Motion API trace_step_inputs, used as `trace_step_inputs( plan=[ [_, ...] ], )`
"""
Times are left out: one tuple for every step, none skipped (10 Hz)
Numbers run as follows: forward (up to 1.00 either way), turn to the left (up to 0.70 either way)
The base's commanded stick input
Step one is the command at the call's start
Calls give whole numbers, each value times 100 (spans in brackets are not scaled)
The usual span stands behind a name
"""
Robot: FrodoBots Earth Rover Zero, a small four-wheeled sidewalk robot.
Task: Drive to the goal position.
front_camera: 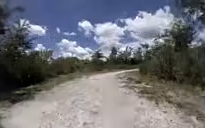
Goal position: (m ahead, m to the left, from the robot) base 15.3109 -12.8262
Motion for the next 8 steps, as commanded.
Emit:
trace_step_inputs(
  plan=[
    [70,0],
    [70,0],
    [70,0],
    [70,0],
    [70,0],
    [70,0],
    [70,0],
    [70,0]
  ],
)
